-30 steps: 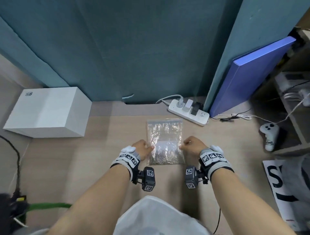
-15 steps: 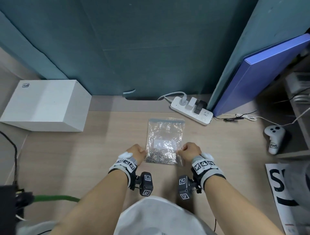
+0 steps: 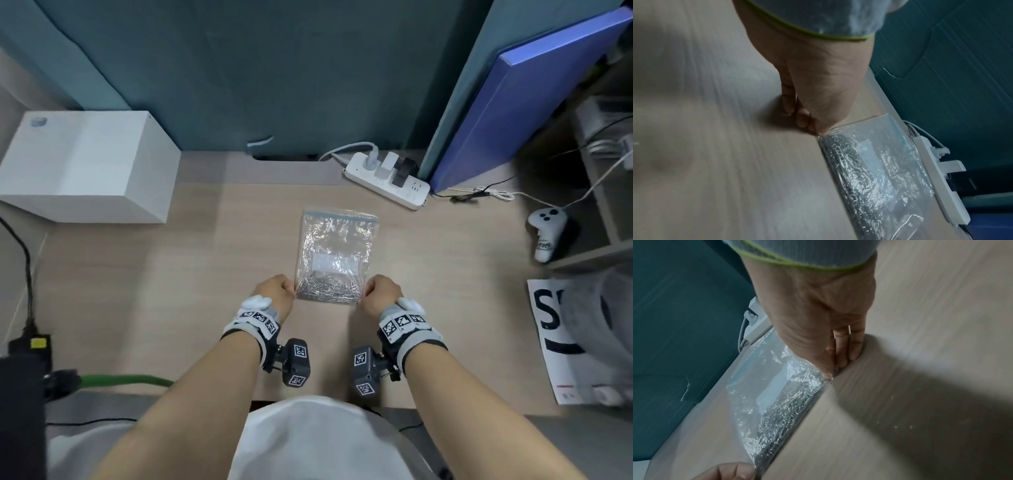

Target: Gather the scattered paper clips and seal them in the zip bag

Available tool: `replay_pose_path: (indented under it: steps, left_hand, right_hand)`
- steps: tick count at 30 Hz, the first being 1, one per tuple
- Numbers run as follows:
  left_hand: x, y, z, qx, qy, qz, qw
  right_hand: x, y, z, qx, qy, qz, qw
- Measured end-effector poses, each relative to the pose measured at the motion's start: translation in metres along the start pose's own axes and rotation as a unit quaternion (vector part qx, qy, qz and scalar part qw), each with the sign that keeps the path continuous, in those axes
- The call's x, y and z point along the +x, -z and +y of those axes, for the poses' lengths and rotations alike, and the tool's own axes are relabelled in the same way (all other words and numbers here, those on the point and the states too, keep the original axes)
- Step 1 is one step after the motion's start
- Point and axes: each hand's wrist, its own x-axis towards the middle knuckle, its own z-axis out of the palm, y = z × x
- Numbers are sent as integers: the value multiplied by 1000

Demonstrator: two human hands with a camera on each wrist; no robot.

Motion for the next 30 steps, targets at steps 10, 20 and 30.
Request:
replay_pose_path:
  steps: [10,20,30]
  left_hand:
    - [-8,-5,-14,51,-9,-8,999]
    - [-4,8,-19,110,-11,-76,991]
    - [-31,90,16,74,-110,0,991]
  right_hand:
    - [-10,-10,13,19,6,32,999]
    - [-29,-18,6,10,-30,55,998]
    - [-78,40,-59,27,67,128,989]
